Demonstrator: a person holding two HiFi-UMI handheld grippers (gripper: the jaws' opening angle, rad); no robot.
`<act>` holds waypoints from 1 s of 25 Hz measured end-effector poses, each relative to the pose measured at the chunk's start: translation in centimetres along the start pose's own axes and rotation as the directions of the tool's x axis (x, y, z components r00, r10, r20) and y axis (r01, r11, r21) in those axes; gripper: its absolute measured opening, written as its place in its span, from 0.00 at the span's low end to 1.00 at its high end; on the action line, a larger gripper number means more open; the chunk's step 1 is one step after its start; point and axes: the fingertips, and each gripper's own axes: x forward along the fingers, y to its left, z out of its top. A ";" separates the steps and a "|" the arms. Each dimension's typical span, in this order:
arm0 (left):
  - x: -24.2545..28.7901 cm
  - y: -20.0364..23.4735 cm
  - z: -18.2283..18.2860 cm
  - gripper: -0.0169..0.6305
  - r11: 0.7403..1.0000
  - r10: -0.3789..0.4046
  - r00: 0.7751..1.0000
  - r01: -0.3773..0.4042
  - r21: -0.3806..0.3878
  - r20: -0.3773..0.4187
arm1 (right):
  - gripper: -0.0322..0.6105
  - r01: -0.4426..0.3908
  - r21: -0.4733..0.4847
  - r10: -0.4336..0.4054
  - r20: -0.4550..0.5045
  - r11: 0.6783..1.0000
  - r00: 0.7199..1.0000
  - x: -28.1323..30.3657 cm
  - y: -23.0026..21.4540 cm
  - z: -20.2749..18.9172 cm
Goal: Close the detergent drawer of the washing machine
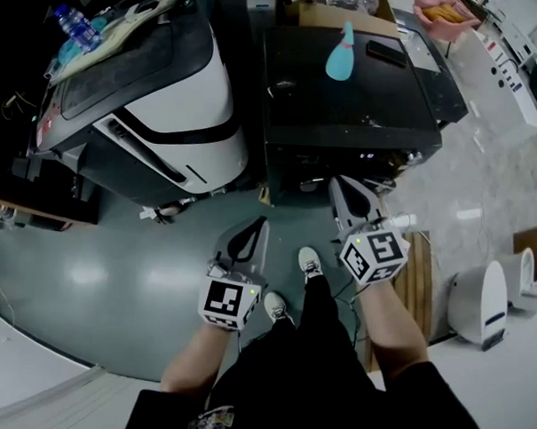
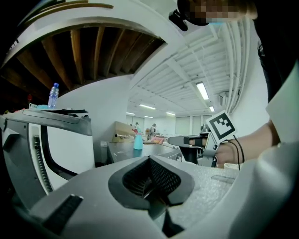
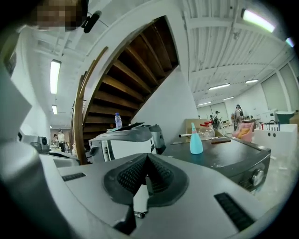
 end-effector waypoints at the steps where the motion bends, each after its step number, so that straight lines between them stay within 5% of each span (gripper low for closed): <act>1: -0.6 -0.1 0.4 0.03 1.000 -0.004 1.000 0.003 0.003 0.009 | 0.05 -0.003 -0.011 0.003 0.007 1.000 1.000 -0.8 0.7 0.5; 11: -3.9 -2.2 1.9 0.03 0.999 -0.040 0.995 0.038 0.025 0.086 | 0.05 0.004 -0.069 -0.003 0.017 0.998 1.000 -7.2 4.5 2.6; 25: -5.6 -10.4 2.4 0.03 0.999 -0.035 0.995 0.032 0.035 0.091 | 0.05 -0.086 -0.081 0.089 0.037 0.993 0.995 -14.7 4.5 3.3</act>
